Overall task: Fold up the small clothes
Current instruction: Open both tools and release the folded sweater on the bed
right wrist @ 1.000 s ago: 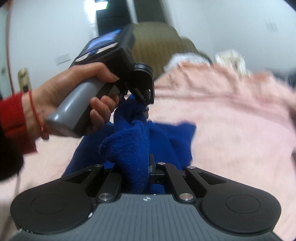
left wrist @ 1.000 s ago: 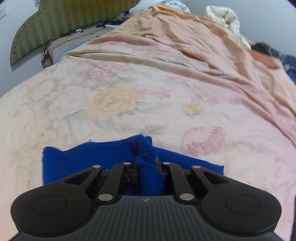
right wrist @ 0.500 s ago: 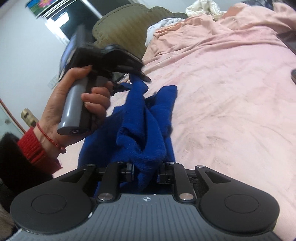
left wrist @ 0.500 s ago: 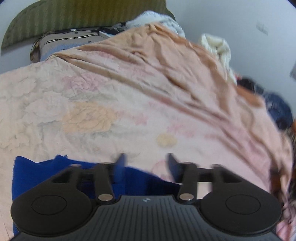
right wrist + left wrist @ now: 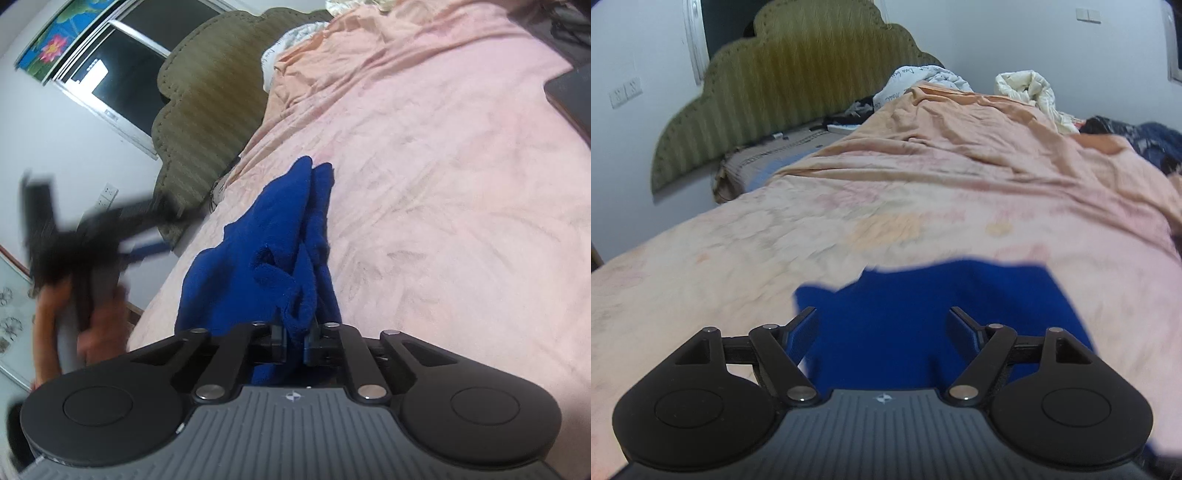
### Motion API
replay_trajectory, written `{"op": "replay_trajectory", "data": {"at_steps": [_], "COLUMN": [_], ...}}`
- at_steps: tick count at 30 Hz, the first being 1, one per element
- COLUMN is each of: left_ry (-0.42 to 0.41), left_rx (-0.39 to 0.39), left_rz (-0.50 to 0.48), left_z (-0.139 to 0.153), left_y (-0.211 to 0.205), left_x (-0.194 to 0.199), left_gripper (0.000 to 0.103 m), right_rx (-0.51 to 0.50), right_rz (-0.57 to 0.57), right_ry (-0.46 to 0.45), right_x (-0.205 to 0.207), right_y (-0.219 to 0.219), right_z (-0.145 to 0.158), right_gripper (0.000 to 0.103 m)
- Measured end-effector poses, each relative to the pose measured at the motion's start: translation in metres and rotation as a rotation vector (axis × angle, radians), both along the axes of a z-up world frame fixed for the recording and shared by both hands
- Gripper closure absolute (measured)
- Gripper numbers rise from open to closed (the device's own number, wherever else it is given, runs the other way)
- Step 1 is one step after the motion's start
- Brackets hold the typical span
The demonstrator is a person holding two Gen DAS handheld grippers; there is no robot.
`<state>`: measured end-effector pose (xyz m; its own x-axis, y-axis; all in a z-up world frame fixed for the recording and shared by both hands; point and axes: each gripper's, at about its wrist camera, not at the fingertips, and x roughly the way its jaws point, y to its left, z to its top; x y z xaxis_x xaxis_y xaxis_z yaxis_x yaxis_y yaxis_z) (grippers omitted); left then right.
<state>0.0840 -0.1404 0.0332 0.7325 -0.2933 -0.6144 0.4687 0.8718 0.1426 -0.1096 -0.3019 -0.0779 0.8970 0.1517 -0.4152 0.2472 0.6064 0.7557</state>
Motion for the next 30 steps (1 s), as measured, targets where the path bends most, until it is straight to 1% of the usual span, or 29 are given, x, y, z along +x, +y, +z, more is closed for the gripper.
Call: {"op": "replay_trajectory", "data": {"at_steps": [2,3,5,6,8,10,11,12,13,14,16,18,19,22,23,25,28,29,30], "left_ry": [-0.005,-0.004,0.003,0.001,-0.010,-0.028,-0.043,-0.056,-0.059,-0.056,-0.046,-0.048,-0.050,-0.022,-0.010,0.024,0.087,0.109,0.132], "left_rx": [0.009,0.007,0.015,0.025,0.044,0.072,0.090,0.108,0.125,0.146,0.167,0.143,0.122,0.057,0.028,-0.021,-0.078,-0.098,-0.121], "left_rz": [0.004,0.006,-0.005,-0.016,-0.015,-0.044,-0.054,-0.061,-0.078,-0.097,-0.111,-0.120,-0.106,-0.044,-0.024,0.003,0.041,0.050,0.057], "left_z": [-0.004,-0.006,-0.011,-0.014,-0.020,-0.025,-0.028,-0.032,-0.036,-0.041,-0.046,-0.041,-0.037,-0.029,-0.028,-0.028,-0.032,-0.035,-0.038], "left_y": [0.015,0.021,0.031,0.034,0.039,0.042,0.044,0.045,0.046,0.047,0.051,0.056,0.058,0.059,0.059,0.059,0.059,0.060,0.061], "left_x": [-0.017,-0.023,-0.038,-0.046,-0.058,-0.071,-0.078,-0.084,-0.087,-0.090,-0.092,-0.087,-0.081,-0.051,-0.039,-0.018,0.014,0.023,0.030], "left_gripper": [0.026,0.026,0.026,0.026,0.026,0.026,0.026,0.025,0.021,0.020,0.020,0.020,0.020,0.020,0.020,0.020,0.020,0.020,0.020], "right_rx": [0.053,0.056,-0.032,-0.052,-0.017,-0.047,-0.058,-0.066,-0.078,-0.096,-0.179,-0.256,-0.270,-0.259,-0.267,-0.284,-0.306,-0.310,-0.308], "right_rz": [0.011,0.026,0.025,0.020,0.020,0.011,0.005,-0.003,-0.015,-0.024,-0.061,-0.074,-0.065,-0.028,-0.011,-0.001,0.011,0.021,0.036], "right_ry": [-0.009,-0.012,0.039,0.054,0.049,0.049,0.050,0.049,0.053,0.063,0.088,0.089,0.078,0.031,0.022,0.037,0.097,0.111,0.122], "right_x": [-0.001,-0.002,-0.002,-0.002,-0.004,-0.005,-0.005,-0.006,-0.006,-0.006,-0.006,-0.003,0.000,0.023,0.035,0.060,0.103,0.115,0.124], "right_y": [-0.001,-0.001,0.005,0.005,0.003,0.003,0.003,0.003,0.002,0.001,0.001,0.002,0.000,-0.007,-0.008,-0.013,-0.023,-0.025,-0.027], "right_z": [-0.002,-0.001,0.002,0.001,0.000,0.006,0.008,0.010,0.012,0.012,0.020,0.029,0.034,0.049,0.052,0.055,0.050,0.047,0.044], "right_gripper": [0.092,0.093,0.093,0.094,0.094,0.094,0.092,0.087,0.085,0.078,0.069,0.067,0.066,0.065,0.062,0.057,0.056,0.057,0.069]}}
